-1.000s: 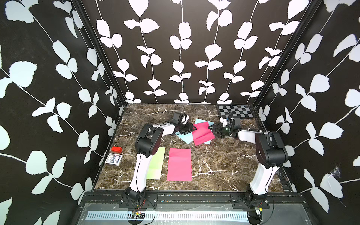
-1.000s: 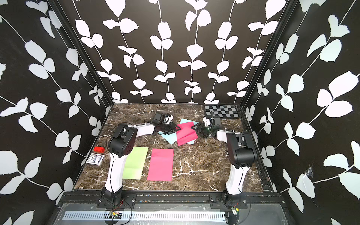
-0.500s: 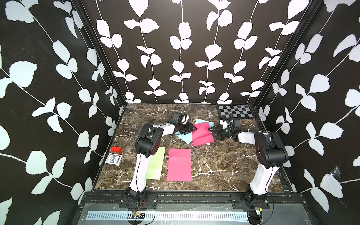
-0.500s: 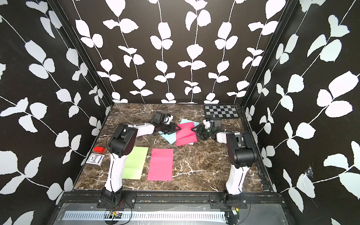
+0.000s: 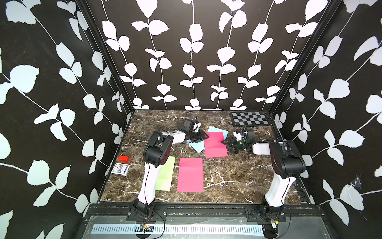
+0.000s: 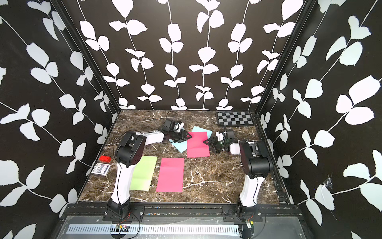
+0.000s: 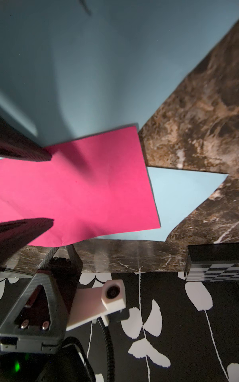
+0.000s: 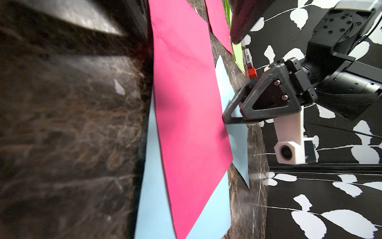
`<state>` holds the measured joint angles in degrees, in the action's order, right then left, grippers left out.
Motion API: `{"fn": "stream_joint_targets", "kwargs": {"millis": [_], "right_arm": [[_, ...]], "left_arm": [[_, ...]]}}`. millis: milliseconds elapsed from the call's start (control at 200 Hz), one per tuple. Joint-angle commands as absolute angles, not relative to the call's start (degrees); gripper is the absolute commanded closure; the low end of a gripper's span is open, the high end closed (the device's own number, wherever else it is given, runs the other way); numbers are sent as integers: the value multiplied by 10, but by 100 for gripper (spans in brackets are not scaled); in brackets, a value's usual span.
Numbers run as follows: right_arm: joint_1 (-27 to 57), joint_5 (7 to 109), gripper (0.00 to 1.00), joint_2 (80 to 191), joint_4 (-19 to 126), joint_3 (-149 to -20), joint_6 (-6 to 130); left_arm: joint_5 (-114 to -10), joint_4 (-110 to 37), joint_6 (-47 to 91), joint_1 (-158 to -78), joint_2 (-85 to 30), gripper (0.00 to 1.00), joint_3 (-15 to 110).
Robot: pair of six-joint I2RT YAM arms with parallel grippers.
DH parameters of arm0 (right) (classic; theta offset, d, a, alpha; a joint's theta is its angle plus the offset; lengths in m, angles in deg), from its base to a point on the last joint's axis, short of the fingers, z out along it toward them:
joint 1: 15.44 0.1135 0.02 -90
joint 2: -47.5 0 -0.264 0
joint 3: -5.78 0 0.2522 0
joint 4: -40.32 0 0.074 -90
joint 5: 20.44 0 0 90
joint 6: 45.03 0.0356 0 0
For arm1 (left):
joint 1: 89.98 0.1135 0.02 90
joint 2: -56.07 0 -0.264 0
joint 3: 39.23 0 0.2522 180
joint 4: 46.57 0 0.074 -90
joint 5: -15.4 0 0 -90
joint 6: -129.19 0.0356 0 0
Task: Sort the scattered colored papers by color
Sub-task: Pick up the colored paper from the center of the board.
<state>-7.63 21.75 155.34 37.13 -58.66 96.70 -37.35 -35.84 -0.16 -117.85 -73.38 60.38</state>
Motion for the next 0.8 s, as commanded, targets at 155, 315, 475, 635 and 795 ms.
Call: {"fn": "stream_joint_targets", "kwargs": {"millis": [155, 315, 475, 635, 795], "right_arm": [[-69, 194, 41, 1526, 347, -591, 979], [-60, 189, 40, 1551, 348, -611, 981], [-57, 192, 40, 1576, 343, -624, 986], [-58, 190, 41, 1592, 376, -655, 960], [-61, 195, 45, 1607, 466, -702, 902]], "left_arm": [[-381, -327, 8, -1181, -750, 53, 605], [-379, -327, 8, -1181, -750, 53, 607], [-377, -326, 10, -1181, -750, 52, 606], [-373, -324, 13, -1181, -752, 53, 608], [-369, -320, 16, -1181, -752, 53, 609]]}}
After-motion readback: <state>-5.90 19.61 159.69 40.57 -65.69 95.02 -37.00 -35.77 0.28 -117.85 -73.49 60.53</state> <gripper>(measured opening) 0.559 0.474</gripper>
